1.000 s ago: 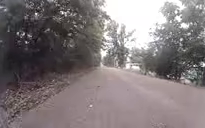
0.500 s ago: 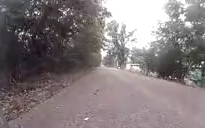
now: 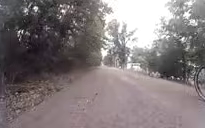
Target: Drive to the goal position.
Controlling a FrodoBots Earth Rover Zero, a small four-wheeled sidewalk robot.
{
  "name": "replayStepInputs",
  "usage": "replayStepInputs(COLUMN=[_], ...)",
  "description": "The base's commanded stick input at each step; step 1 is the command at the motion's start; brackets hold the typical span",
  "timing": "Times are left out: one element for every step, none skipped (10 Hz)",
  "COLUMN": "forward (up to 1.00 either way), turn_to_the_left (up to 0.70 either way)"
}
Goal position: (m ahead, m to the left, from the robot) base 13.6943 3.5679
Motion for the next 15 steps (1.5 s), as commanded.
replayStepInputs(forward=[0.7,0.7,0.7,0.7,0.7,0.7,0.7,0.7,0.7,0.7,0.7,0.7,0.7,0.7,0.7], turn_to_the_left=[0.0,0.0,0.0,0.0,0.0,0.0,0.0,0.0,0.0,0.0,0.0,0.0,0.0,0.0,0.0])
